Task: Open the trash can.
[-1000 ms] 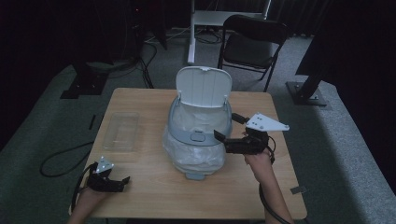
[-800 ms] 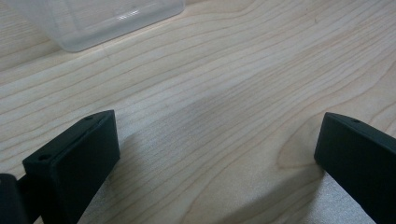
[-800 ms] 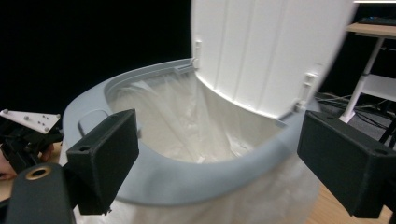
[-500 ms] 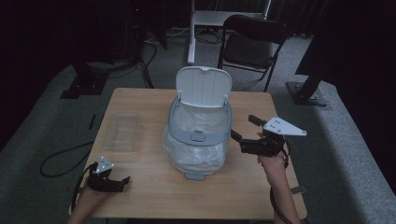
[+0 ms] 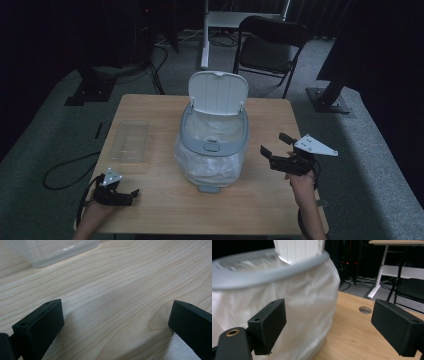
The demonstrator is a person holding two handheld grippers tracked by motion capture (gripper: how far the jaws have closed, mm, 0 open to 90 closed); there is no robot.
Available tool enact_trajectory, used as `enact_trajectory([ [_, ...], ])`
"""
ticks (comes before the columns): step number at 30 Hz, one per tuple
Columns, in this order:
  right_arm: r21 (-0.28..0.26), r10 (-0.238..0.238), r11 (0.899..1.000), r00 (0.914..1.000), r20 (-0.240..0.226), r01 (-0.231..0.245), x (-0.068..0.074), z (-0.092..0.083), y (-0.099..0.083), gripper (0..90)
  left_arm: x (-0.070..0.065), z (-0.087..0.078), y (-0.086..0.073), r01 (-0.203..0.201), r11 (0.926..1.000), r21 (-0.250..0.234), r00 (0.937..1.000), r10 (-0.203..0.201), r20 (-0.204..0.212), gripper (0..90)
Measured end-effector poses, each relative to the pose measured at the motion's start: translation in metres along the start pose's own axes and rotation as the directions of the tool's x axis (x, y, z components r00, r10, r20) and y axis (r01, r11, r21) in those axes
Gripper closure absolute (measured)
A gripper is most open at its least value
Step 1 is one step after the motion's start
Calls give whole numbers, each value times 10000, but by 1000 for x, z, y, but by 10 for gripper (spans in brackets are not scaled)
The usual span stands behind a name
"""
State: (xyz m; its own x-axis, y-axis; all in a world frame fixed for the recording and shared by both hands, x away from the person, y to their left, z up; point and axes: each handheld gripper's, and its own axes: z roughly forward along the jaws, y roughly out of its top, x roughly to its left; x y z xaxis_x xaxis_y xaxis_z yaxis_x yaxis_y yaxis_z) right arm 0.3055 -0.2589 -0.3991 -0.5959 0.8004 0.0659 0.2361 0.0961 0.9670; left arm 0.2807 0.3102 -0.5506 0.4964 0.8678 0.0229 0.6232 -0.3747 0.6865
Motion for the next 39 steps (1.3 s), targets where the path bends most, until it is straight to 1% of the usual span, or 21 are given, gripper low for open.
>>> enact_trajectory([
  [4, 370, -50, 9993, 9990, 444, 33, -6, 1, -16, 120, 0, 0, 0, 7, 10000, -5, 10000, -7, 1, 7],
  [9, 749, 58, 9971, 9972, 743, -114, -14, 5, -37, 120, 0, 0, 0, 5, 10000, -4, 10000, -5, 3, 7],
  [11, 765, 85, 9970, 9967, 811, -148, -15, 5, -40, 120, 0, 0, 0, 22, 10000, -19, 10000, -22, 3, 8],
  [12, 789, 309, 9960, 9912, 1286, -413, -19, 6, -49, 120, 0, 0, 0, 5, 10000, -4, 10000, -5, 2, 7],
  [13, 855, 519, 9942, 9868, 1532, -656, -21, 5, -52, 120, 0, 0, 0, -10, 10000, 6, 10000, 10, 2, 7],
  [14, 917, 782, 9914, 9849, 1546, -931, -24, 5, -56, 120, 0, 0, 0, -12, 10000, 9, 10000, 12, 3, 7],
  [15, 965, 1055, 9881, 9847, 1387, -1194, -27, 5, -59, 119, 0, 0, 0, -14, 10000, 9, 10000, 14, 4, 7],
  [16, 1032, 1207, 9855, 9838, 1329, -1348, -29, 5, -63, 119, 0, 0, 0, -10, 10000, 4, 10000, 10, 5, 7],
  [17, 1155, 1212, 9836, 9823, 1429, -1382, -30, 5, -67, 119, 0, 0, 0, -4, 10000, 0, 10000, 4, 6, 7],
  [20, 1605, 965, 9791, 9800, 1741, -1249, -33, 8, -78, 119, 0, 0, 0, -4, 10000, 0, 10000, 4, 5, 7],
  [22, 1772, 962, 9754, 9761, 1949, -1315, -36, 9, -86, 119, 0, 0, 0, -4, 10000, -3, 10000, 4, 5, 7],
  [24, 1890, 1059, 9705, 9688, 2240, -1498, -39, 11, -93, 119, 0, 0, 0, -2, 10000, 0, 10000, 2, 4, 7],
  [26, 2142, 936, 9655, 9646, 2465, -1484, -41, 14, -100, 119, 0, 0, 0, -1, 10000, 1, 10000, 1, 4, 8],
  [28, 2151, 837, 9659, 9596, 2685, -1444, -44, 16, -106, 119, 0, 0, 0, -2, 10000, -1, 10000, 2, 5, 7],
  [30, 2182, 915, 9634, 9561, 2784, -1557, -46, 17, -112, 119, 0, 0, 0, -11, 10000, 7, 10000, 11, 7, 7],
  [32, 2234, 773, 9631, 9492, 3049, -1502, -48, 17, -117, 119, 0, 0, 0, -11, 10000, 5, 10000, 11, 9, 7],
  [33, 2254, 713, 9627, 9442, 3216, -1494, -49, 17, -119, 119, 0, 0, 0, -10, 10000, 6, 10000, 10, 9, 7],
  [34, 2255, 654, 9624, 9349, 3489, -1515, -50, 17, -121, 119, 0, 0, 0, -9, 10000, 5, 10000, 9, 7, 7],
  [35, 2197, 693, 9623, 9258, 3716, -1602, -52, 16, -124, 119, 0, 0, 0, -9, 10000, 6, 10000, 9, 8, 7],
  [38, 2170, 1017, 9541, 9047, 4138, -2065, -58, 16, -130, 119, 0, 0, 0, -11, 10000, 6, 10000, 11, 6, 7],
  [39, 2162, 1022, 9534, 8993, 4252, -2106, -60, 15, -132, 119, 0, 0, 0, -8, 10000, 8, 10000, 8, 6, 7],
])
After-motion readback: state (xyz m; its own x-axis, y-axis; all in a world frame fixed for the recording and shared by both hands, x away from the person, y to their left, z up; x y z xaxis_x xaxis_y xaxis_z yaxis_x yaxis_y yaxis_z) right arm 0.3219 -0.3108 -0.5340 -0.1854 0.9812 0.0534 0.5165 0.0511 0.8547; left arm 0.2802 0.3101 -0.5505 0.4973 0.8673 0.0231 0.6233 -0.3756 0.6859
